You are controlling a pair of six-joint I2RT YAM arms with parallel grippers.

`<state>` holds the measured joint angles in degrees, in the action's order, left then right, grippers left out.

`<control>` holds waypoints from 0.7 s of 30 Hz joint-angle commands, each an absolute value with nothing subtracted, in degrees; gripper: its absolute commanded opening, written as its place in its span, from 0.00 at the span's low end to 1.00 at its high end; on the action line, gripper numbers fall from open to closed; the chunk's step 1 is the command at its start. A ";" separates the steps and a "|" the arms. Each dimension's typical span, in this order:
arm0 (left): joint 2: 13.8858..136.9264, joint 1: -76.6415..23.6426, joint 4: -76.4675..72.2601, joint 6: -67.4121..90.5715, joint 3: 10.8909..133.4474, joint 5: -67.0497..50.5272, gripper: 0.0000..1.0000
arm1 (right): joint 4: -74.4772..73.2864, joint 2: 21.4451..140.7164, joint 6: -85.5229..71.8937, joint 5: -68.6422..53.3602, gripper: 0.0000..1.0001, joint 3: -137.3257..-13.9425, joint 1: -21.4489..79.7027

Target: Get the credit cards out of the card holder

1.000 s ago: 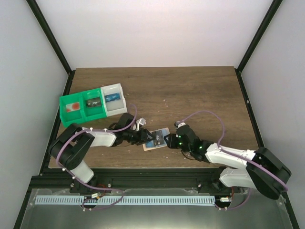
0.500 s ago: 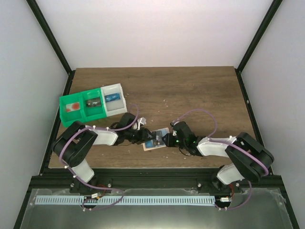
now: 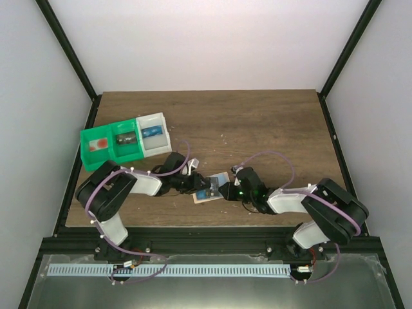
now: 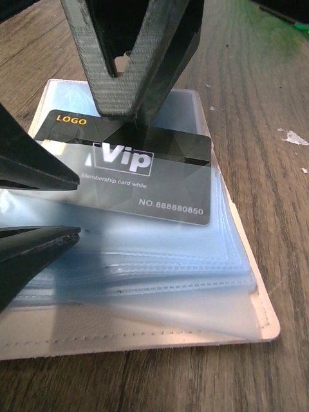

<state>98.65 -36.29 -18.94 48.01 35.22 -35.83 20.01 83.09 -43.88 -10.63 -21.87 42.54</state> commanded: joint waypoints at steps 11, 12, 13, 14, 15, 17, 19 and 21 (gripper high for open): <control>98.71 -36.83 -19.25 48.26 34.70 -36.42 0.00 | 18.44 84.55 -44.79 -11.28 0.18 -20.40 42.28; 98.51 -36.77 -19.18 48.30 34.57 -36.42 0.00 | 18.43 84.55 -44.75 -11.17 0.17 -20.30 42.23; 98.23 -36.82 -19.05 48.26 34.36 -36.35 0.00 | 18.30 84.55 -44.89 -11.02 0.17 -20.23 42.27; 97.97 -36.79 -18.87 48.30 34.10 -36.24 0.00 | 18.25 84.55 -44.91 -10.87 0.17 -20.14 42.27; 97.65 -36.75 -18.63 48.26 33.91 -36.15 0.00 | 18.11 84.51 -44.90 -10.77 0.17 -20.07 42.28; 97.01 -36.67 -18.00 48.21 33.55 -35.96 0.00 | 17.94 84.46 -44.91 -10.62 0.17 -20.14 42.32; 96.31 -36.48 -17.56 48.33 33.04 -36.05 0.00 | 17.85 84.38 -44.83 -10.55 0.17 -20.21 42.28; 95.33 -35.86 -17.12 48.49 32.29 -36.58 0.00 | 17.89 84.50 -44.45 -10.51 0.17 -20.34 42.28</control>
